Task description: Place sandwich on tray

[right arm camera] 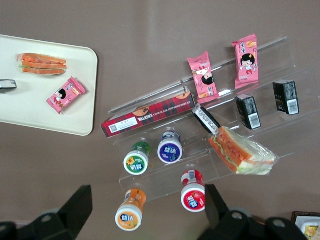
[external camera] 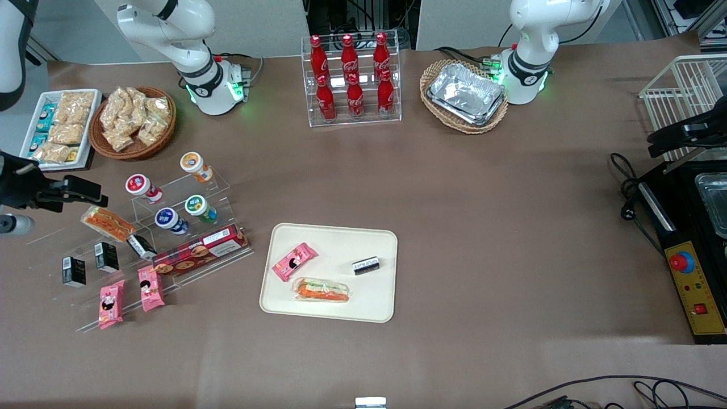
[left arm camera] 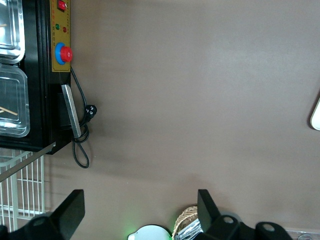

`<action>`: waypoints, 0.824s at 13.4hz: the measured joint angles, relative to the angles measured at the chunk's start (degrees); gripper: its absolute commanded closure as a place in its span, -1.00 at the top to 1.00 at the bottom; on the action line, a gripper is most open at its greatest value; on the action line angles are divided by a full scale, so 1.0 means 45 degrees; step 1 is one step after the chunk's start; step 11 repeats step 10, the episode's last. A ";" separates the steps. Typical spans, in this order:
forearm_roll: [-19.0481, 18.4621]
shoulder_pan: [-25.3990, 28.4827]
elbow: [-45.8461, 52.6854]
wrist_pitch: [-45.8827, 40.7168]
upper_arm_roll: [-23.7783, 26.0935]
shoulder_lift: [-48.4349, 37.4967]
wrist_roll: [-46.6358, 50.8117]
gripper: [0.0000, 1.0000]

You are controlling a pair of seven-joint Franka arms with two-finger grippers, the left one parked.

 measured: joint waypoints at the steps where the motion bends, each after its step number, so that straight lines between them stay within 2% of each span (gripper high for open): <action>1: 0.0000 -0.0020 -0.0326 0.0121 -0.0005 -0.0216 0.0001 1.00; 4: 0.0000 -0.0011 -0.2590 0.1591 0.0009 -0.1323 0.0005 1.00; 6: 0.0000 -0.0011 -0.3555 0.1851 0.0009 -0.1851 0.0015 1.00; 11: -0.0186 -0.0011 -0.3825 0.2002 0.0000 -0.2195 0.0028 1.00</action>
